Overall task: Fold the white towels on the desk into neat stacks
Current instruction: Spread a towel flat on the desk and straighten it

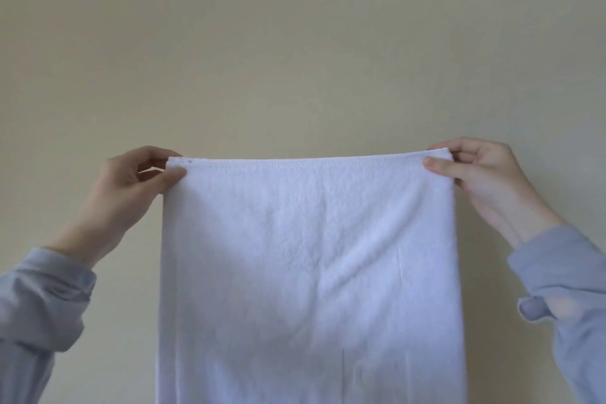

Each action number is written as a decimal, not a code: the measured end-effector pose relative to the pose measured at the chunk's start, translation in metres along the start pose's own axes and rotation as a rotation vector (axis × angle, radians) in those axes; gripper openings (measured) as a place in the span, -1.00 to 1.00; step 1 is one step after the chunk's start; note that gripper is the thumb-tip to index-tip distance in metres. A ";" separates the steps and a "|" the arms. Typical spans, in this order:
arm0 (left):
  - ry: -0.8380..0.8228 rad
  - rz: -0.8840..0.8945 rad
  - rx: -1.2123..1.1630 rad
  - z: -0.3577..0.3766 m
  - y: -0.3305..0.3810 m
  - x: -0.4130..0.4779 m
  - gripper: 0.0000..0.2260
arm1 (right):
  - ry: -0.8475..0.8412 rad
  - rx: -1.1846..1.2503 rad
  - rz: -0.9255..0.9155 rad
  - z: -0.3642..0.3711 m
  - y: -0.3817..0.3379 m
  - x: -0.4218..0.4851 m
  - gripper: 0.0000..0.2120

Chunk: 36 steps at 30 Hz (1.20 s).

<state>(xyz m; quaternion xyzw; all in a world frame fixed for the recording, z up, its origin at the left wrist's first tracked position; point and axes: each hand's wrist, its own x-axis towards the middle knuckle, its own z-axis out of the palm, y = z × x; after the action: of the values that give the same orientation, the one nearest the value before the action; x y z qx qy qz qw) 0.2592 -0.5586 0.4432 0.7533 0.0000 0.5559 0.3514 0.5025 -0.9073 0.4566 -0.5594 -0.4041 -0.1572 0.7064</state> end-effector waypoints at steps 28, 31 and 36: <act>-0.218 -0.133 -0.105 0.140 0.073 -0.154 -0.74 | 0.101 -0.470 0.027 -0.106 0.012 0.013 -0.74; -0.258 -0.363 -0.011 0.115 0.024 -0.221 -0.67 | -0.049 -0.492 0.094 -0.057 0.069 -0.020 -0.73; -0.265 -0.812 0.159 0.063 -0.045 -0.354 -0.72 | -0.301 -0.440 0.252 0.044 0.186 -0.129 -0.73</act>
<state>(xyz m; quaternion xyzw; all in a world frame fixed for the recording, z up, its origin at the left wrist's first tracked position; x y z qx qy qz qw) 0.1946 -0.6960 0.1145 0.7818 0.2941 0.2695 0.4792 0.5306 -0.8361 0.2391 -0.7620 -0.3879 -0.0673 0.5142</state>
